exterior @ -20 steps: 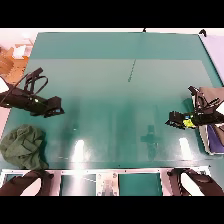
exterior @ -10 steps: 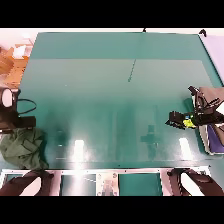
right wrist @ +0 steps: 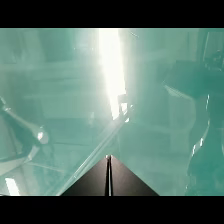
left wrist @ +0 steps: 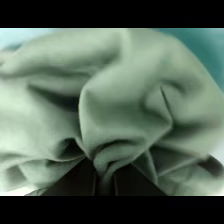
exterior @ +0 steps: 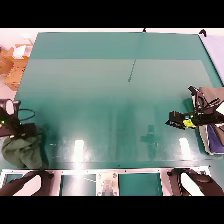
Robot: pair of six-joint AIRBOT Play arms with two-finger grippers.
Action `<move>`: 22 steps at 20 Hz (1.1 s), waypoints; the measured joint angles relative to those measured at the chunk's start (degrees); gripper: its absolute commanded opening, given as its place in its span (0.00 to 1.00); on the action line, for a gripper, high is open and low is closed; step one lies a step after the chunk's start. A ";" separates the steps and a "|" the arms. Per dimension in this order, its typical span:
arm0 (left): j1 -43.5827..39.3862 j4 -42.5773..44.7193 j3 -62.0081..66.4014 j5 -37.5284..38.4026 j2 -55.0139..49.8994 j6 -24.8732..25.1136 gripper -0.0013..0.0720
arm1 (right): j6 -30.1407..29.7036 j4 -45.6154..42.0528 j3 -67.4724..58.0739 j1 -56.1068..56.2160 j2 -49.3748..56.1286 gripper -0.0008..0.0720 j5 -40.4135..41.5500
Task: Fold the shirts.
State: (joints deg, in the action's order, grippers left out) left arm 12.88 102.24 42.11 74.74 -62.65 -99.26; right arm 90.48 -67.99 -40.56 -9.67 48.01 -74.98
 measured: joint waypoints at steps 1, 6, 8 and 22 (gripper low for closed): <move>0.07 -3.93 2.25 0.07 -0.15 1.75 0.05 | 0.02 0.00 0.00 0.00 -0.02 0.03 0.00; -9.05 -25.68 21.05 2.64 0.20 7.08 0.05 | 0.02 0.00 0.00 0.00 0.00 0.03 0.00; -16.90 -32.83 28.37 1.62 0.42 7.23 0.05 | 0.00 0.00 0.00 0.00 -0.02 0.03 0.00; -41.66 -42.05 40.37 -5.75 -19.50 8.76 1.00 | 0.02 0.02 0.00 0.00 -0.02 0.03 0.94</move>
State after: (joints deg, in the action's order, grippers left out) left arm -28.77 60.18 82.48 68.99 -82.15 -90.50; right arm 90.50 -67.96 -40.56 -9.67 47.99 -74.04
